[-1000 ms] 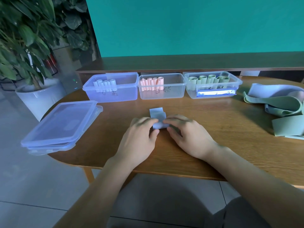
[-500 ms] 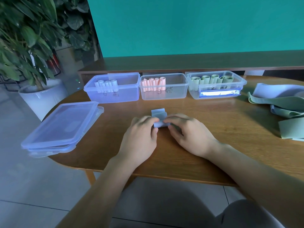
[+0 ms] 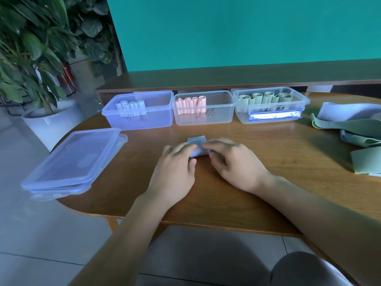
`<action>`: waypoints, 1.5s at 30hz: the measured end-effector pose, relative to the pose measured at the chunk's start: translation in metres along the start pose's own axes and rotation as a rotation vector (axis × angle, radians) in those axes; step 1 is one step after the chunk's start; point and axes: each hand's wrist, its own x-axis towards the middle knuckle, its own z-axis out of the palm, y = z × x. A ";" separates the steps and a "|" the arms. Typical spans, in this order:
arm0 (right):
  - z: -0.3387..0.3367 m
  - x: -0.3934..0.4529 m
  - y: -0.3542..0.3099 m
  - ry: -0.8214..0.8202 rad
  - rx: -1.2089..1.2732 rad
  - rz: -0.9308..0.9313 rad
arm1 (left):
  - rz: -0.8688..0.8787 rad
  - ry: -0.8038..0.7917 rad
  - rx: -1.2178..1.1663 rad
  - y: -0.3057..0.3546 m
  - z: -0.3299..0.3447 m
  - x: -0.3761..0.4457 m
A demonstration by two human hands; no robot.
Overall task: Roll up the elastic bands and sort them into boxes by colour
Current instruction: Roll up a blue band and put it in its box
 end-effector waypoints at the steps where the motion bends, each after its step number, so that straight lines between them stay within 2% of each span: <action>1: 0.000 0.000 0.000 -0.007 -0.003 0.001 | -0.003 -0.008 0.004 0.000 0.000 0.001; 8: -0.002 0.006 0.001 -0.052 -0.022 0.036 | 0.003 0.020 -0.032 -0.001 0.000 0.000; 19: 0.002 0.011 0.004 -0.048 -0.025 0.000 | -0.018 -0.100 0.053 -0.003 0.004 0.005; 24: 0.000 0.016 0.005 -0.068 -0.022 0.035 | 0.024 -0.033 0.047 -0.002 0.002 0.006; 28: 0.000 0.020 0.006 -0.088 -0.066 0.056 | 0.020 -0.056 0.071 -0.003 0.003 0.011; 35: 0.002 0.023 0.008 -0.044 -0.037 0.026 | -0.022 -0.110 0.047 -0.011 0.008 0.026; 40: 0.003 0.029 0.012 -0.079 -0.081 0.059 | 0.022 -0.015 0.018 -0.012 0.007 0.030; 45: 0.006 0.036 0.017 -0.092 -0.101 0.060 | 0.019 -0.030 0.035 -0.014 0.010 0.035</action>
